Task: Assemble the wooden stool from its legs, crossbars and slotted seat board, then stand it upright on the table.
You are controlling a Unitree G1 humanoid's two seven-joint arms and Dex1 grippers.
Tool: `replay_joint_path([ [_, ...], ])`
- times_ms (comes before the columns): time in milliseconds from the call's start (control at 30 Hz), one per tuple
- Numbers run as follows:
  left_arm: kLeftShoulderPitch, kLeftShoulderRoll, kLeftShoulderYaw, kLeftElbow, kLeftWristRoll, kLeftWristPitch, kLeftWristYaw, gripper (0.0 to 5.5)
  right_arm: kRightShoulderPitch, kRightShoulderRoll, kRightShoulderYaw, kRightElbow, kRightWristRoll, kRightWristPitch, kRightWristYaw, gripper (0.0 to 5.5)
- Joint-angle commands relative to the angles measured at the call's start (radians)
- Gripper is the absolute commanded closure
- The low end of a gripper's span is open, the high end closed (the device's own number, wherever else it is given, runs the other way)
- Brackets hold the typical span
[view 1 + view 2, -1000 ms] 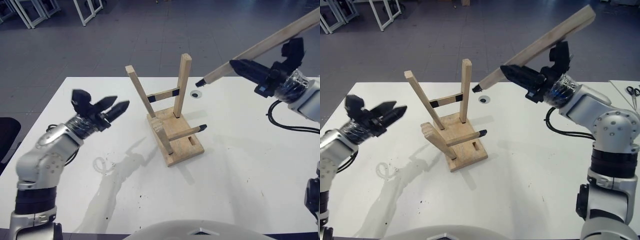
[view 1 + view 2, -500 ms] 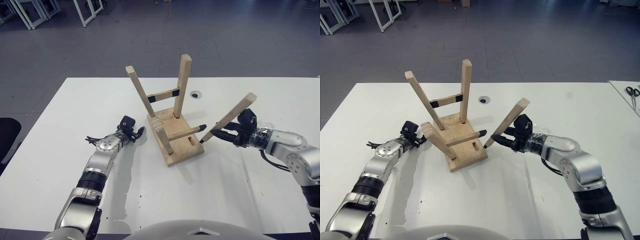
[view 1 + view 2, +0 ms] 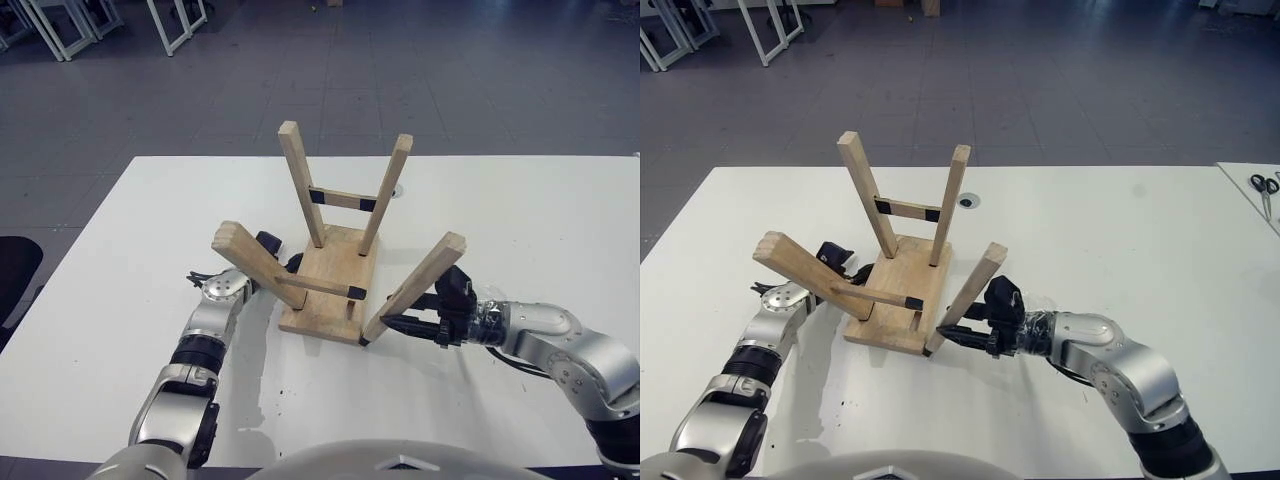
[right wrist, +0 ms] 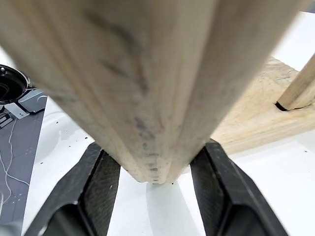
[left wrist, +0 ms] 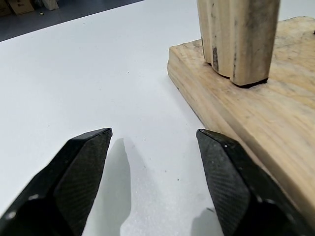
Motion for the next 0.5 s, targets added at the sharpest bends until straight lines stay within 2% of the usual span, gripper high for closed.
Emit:
replay_joint_path([
  [33,-0.068,-0.027,0.015,0.112,0.027,-0.044,0.002,2.33,-0.030,-0.022,-0.073,-0.075,0.052,0.021,-0.001,3.47],
  [167,-0.093,-0.019,0.027,0.156,0.043,-0.077,-0.009,2.33,-0.056,-0.007,-0.102,-0.087,0.053,-0.019,0.005,3.47],
  [500,-0.080,-0.010,0.018,0.085,0.052,-0.061,-0.089,2.33,-0.011,0.066,0.041,0.129,-0.196,-0.350,0.121,3.47],
])
